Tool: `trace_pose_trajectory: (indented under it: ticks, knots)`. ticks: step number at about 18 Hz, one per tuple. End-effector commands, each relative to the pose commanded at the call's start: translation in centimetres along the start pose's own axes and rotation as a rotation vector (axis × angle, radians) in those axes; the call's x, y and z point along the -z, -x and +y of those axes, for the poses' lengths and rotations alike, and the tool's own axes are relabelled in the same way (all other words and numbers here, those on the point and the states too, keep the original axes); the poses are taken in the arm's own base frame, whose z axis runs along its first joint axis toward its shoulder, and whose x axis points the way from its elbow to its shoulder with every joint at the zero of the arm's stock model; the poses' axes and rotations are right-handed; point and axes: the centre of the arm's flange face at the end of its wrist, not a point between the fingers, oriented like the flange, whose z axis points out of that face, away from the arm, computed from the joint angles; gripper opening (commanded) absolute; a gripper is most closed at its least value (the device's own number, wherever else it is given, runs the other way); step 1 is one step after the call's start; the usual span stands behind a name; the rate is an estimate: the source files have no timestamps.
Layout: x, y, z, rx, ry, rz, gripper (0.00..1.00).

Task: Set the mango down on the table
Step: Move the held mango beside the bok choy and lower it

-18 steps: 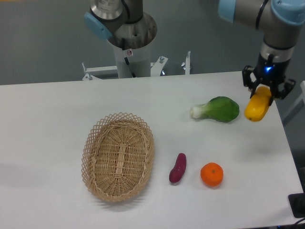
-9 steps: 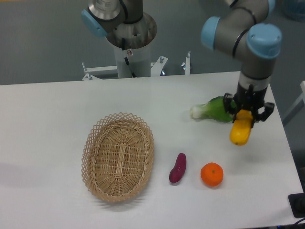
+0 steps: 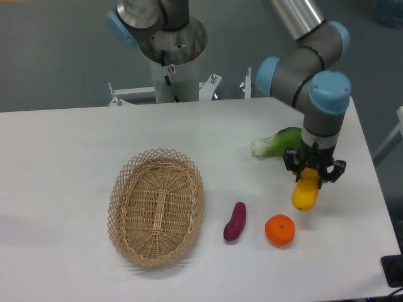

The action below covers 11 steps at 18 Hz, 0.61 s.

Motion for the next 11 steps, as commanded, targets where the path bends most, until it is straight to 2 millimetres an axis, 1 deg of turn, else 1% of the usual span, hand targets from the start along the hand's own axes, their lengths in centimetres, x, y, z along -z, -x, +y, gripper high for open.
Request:
trace_pose_trajectory:
  ticks: [5,8,9,10,11]
  knots:
    - [-0.8,-0.8,0.3,-0.004,0.012,0.020,0.45]
    - [-1.1,-1.7,0.5,-0.012,0.017,0.035,0.48]
    - [-1.1,-1.8,0.6,-0.020,0.017,0.036,0.52]
    - [-1.0,-1.6,0.6,-0.022,0.016,0.032,0.61]
    - [-1.0,-1.6,0.6,-0.020,0.015,0.030,0.74]
